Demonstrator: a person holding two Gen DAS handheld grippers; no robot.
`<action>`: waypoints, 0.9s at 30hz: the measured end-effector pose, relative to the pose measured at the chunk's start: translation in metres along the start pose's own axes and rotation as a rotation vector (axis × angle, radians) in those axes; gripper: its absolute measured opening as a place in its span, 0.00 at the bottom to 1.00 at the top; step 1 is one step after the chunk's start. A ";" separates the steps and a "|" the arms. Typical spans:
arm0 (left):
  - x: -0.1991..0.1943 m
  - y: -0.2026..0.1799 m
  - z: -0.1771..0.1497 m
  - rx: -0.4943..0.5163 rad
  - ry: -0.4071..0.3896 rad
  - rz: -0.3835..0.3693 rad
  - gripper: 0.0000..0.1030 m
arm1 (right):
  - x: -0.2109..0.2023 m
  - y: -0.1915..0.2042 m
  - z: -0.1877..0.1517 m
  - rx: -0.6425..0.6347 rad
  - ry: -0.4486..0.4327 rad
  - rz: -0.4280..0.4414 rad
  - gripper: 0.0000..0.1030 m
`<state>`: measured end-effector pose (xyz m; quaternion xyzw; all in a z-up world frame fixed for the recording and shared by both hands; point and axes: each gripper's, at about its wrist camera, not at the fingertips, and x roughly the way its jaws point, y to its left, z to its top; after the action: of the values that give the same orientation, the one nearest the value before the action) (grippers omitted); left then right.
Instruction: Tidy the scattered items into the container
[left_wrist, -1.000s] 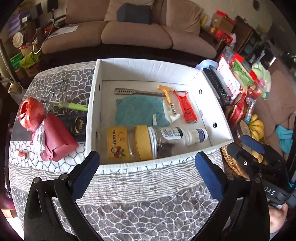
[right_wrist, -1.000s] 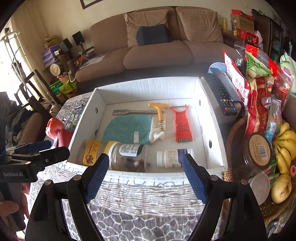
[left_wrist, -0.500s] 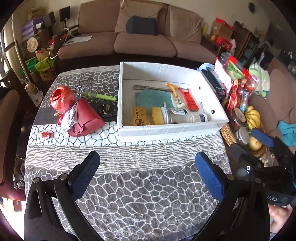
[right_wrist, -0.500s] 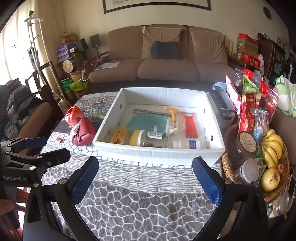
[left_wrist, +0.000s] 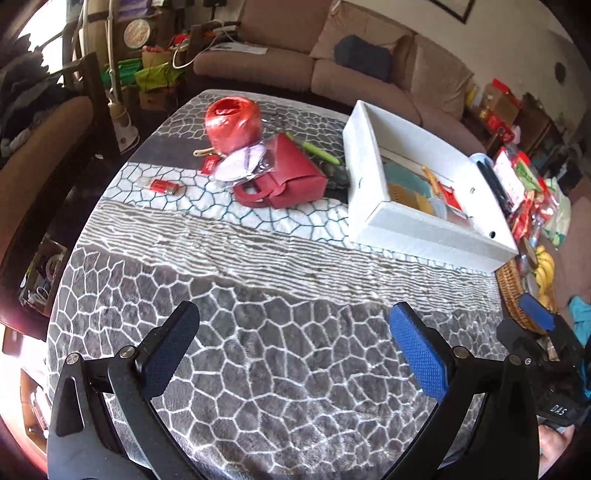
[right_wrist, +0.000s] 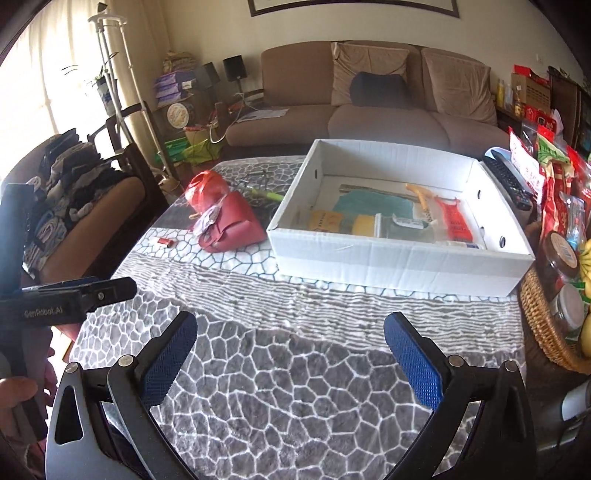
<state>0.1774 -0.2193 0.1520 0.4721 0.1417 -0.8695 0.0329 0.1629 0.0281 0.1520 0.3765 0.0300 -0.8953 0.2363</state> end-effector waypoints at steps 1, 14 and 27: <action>0.006 0.006 -0.004 -0.005 0.001 0.012 1.00 | 0.007 0.002 -0.006 -0.003 -0.001 -0.010 1.00; 0.072 -0.074 -0.027 0.116 0.043 -0.017 1.00 | 0.051 -0.069 -0.042 0.129 0.080 -0.116 1.00; 0.145 -0.183 -0.038 0.243 0.017 0.069 1.00 | 0.069 -0.164 -0.059 0.173 0.052 -0.231 1.00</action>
<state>0.0936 -0.0222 0.0515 0.4848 0.0191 -0.8744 0.0039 0.0870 0.1595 0.0423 0.4124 0.0017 -0.9058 0.0975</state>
